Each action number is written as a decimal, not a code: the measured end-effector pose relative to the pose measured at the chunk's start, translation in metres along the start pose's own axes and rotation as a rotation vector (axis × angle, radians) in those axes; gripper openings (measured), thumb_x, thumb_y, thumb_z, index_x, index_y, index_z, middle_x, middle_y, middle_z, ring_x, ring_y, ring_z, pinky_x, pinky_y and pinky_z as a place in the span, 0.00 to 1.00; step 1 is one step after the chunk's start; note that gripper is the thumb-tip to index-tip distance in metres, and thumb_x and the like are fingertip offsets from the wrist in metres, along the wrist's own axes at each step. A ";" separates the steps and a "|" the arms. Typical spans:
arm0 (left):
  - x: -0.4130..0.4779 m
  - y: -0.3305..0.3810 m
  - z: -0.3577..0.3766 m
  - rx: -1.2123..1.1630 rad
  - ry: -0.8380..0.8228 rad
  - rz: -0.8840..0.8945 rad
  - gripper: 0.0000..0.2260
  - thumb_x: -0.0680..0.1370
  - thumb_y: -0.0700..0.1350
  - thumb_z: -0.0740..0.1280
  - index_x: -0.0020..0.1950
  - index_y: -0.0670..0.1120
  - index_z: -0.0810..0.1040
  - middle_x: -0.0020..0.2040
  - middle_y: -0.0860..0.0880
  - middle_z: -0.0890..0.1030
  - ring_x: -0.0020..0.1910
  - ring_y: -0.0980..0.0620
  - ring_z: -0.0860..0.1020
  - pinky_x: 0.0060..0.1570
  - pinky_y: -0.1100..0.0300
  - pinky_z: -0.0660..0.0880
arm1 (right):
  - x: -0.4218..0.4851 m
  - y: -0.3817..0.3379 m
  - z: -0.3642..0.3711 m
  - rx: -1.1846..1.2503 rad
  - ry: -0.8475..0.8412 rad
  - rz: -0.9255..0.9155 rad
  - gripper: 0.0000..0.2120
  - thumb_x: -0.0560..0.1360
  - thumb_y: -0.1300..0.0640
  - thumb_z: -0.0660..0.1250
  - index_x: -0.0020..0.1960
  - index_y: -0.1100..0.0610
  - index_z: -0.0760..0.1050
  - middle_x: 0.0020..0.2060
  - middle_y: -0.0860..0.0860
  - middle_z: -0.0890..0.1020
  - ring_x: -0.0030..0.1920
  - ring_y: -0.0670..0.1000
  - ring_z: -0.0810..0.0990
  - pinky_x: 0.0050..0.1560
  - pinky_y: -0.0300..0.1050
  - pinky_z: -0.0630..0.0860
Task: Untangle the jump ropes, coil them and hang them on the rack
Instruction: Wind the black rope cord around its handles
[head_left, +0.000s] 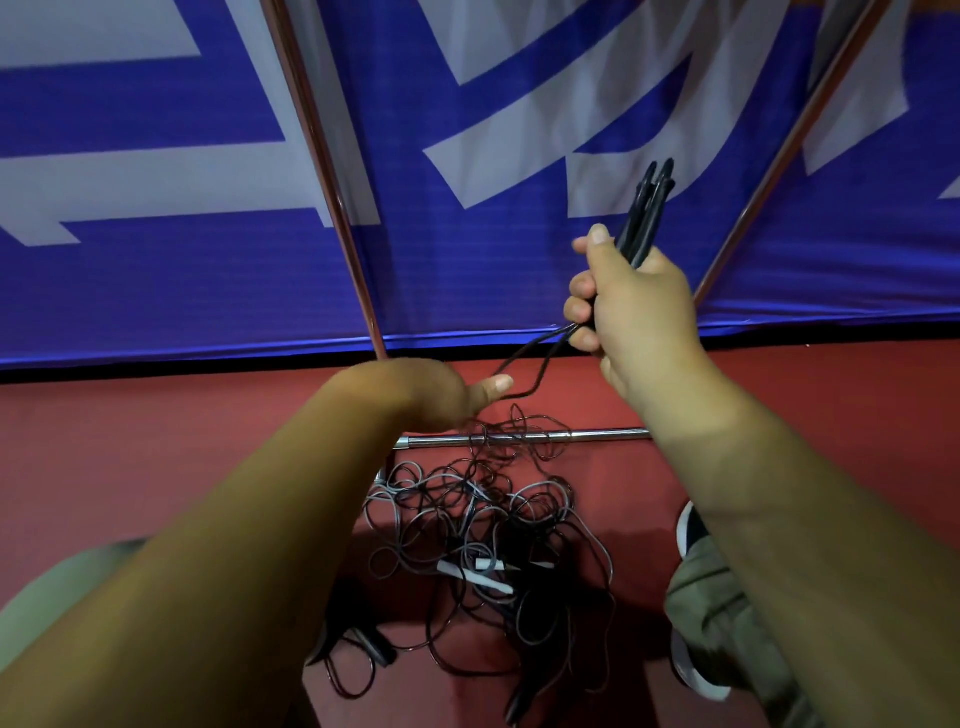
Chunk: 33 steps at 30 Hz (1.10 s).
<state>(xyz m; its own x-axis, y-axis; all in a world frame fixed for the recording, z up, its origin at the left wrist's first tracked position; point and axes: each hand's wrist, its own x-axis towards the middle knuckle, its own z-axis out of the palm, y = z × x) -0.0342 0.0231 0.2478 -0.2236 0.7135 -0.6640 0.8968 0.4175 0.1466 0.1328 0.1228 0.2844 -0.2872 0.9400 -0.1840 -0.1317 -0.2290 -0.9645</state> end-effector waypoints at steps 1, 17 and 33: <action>-0.001 0.003 -0.001 -0.019 -0.012 0.104 0.40 0.77 0.78 0.46 0.65 0.51 0.83 0.72 0.45 0.78 0.71 0.45 0.75 0.75 0.44 0.67 | 0.000 0.000 0.000 0.012 -0.019 0.008 0.10 0.86 0.48 0.66 0.56 0.55 0.79 0.28 0.46 0.74 0.28 0.46 0.71 0.25 0.40 0.63; -0.002 0.018 -0.001 -0.231 -0.017 0.547 0.11 0.87 0.51 0.63 0.63 0.55 0.84 0.62 0.58 0.84 0.65 0.58 0.79 0.72 0.56 0.71 | -0.007 -0.011 -0.007 -0.192 -0.316 0.018 0.14 0.86 0.47 0.66 0.63 0.55 0.80 0.38 0.54 0.87 0.32 0.49 0.77 0.26 0.42 0.68; -0.004 -0.015 -0.032 -0.270 0.654 0.396 0.07 0.80 0.39 0.72 0.53 0.50 0.87 0.47 0.51 0.87 0.45 0.52 0.83 0.50 0.55 0.79 | -0.013 -0.008 -0.018 -0.738 -0.829 0.252 0.10 0.82 0.51 0.73 0.56 0.58 0.84 0.51 0.55 0.89 0.54 0.54 0.89 0.58 0.53 0.86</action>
<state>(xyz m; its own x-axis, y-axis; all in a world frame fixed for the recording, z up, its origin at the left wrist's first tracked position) -0.0590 0.0317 0.2720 -0.1620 0.9865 0.0247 0.8519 0.1272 0.5080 0.1550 0.1167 0.2916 -0.8013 0.3686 -0.4713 0.5309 0.0748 -0.8441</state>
